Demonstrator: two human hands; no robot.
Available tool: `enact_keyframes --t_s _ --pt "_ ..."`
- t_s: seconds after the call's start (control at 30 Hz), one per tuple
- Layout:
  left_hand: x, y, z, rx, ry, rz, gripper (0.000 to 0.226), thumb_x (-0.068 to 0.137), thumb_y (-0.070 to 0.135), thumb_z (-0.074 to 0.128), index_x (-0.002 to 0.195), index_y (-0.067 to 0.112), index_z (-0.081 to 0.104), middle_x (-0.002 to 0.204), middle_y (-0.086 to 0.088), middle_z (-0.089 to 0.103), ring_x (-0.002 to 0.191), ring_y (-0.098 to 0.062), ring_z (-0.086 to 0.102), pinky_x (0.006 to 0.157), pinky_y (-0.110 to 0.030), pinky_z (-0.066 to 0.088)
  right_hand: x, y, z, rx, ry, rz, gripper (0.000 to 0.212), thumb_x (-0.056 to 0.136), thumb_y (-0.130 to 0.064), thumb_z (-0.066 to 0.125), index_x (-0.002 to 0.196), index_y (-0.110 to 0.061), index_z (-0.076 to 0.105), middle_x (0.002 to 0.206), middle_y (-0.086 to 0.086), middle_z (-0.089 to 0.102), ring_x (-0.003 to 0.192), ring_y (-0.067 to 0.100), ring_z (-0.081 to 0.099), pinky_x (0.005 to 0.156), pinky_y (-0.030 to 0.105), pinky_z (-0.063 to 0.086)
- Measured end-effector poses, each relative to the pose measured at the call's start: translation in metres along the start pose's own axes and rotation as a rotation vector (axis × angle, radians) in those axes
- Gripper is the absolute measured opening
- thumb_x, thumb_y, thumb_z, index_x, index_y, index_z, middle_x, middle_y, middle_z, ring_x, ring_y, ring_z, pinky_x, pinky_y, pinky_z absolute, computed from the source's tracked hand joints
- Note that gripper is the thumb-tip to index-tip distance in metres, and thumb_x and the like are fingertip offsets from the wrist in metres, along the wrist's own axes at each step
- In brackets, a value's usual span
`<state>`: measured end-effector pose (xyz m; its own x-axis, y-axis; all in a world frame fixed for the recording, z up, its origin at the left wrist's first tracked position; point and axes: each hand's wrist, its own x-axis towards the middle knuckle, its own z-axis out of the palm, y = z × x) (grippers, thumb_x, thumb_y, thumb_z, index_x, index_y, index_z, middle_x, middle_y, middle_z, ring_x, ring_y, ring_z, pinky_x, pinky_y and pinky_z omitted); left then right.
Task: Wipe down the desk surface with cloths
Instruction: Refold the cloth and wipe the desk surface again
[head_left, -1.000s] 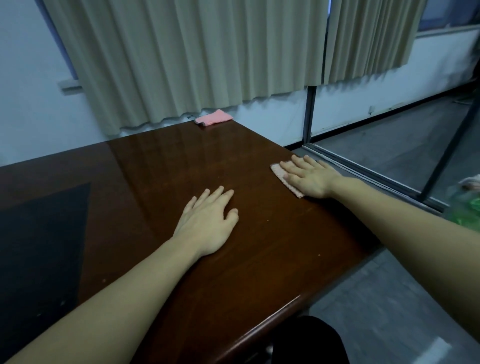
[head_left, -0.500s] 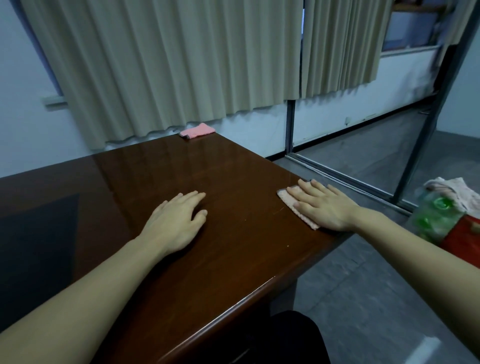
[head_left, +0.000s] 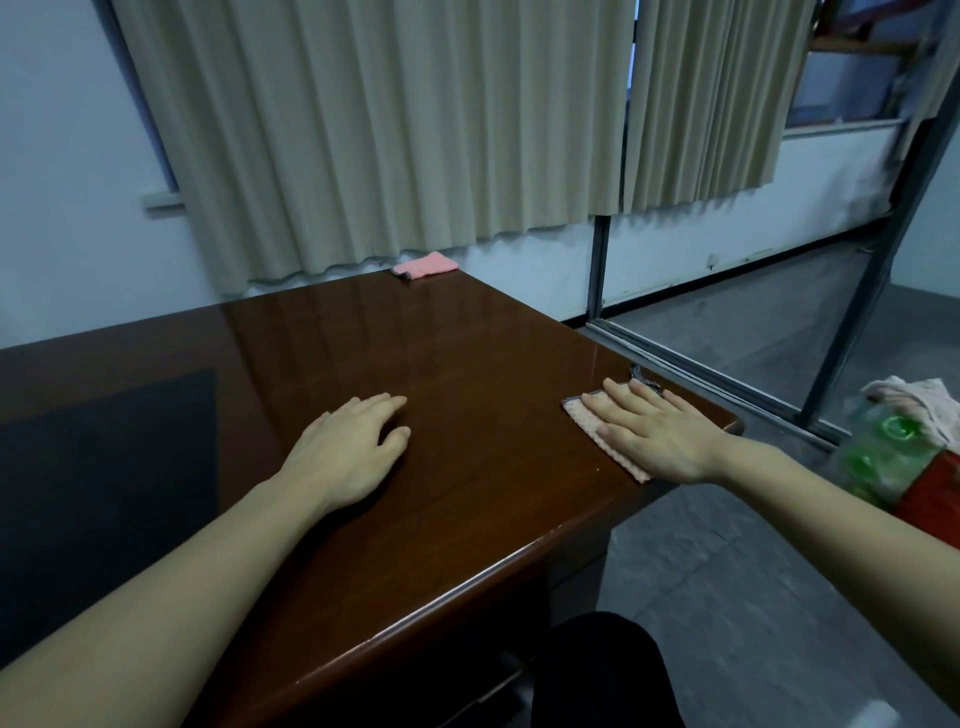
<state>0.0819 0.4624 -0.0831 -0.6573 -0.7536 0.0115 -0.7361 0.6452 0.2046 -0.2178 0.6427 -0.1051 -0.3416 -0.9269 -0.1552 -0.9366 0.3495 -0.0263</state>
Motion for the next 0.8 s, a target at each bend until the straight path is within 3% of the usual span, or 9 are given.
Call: enact_keyframes --t_s 0.47,0.8 --pt "0.025 -0.042 -0.01 -0.022 0.0 -0.069 0.053 0.107 0.046 0.035 0.159 0.034 0.027 0.167 0.006 0.022 0.155 -0.02 0.016 0.125 -0.046 0.015 0.099 -0.055 -0.017 0.022 -0.042 -0.104 0.054 0.109 -0.051 0.011 0.159 -0.046 -0.007 0.17 -0.006 -0.012 0.156 0.021 -0.012 0.125 0.046 -0.004" --pt "0.16 -0.107 -0.018 -0.057 0.048 -0.091 0.053 0.107 0.047 0.034 0.158 0.035 0.029 0.167 0.008 0.021 0.155 -0.019 0.012 0.125 -0.05 0.005 0.265 -0.076 -0.039 -0.007 -0.03 -0.121 0.054 0.108 -0.052 0.011 0.158 -0.046 -0.008 0.17 -0.005 -0.013 0.156 0.021 -0.011 0.125 0.046 -0.003"
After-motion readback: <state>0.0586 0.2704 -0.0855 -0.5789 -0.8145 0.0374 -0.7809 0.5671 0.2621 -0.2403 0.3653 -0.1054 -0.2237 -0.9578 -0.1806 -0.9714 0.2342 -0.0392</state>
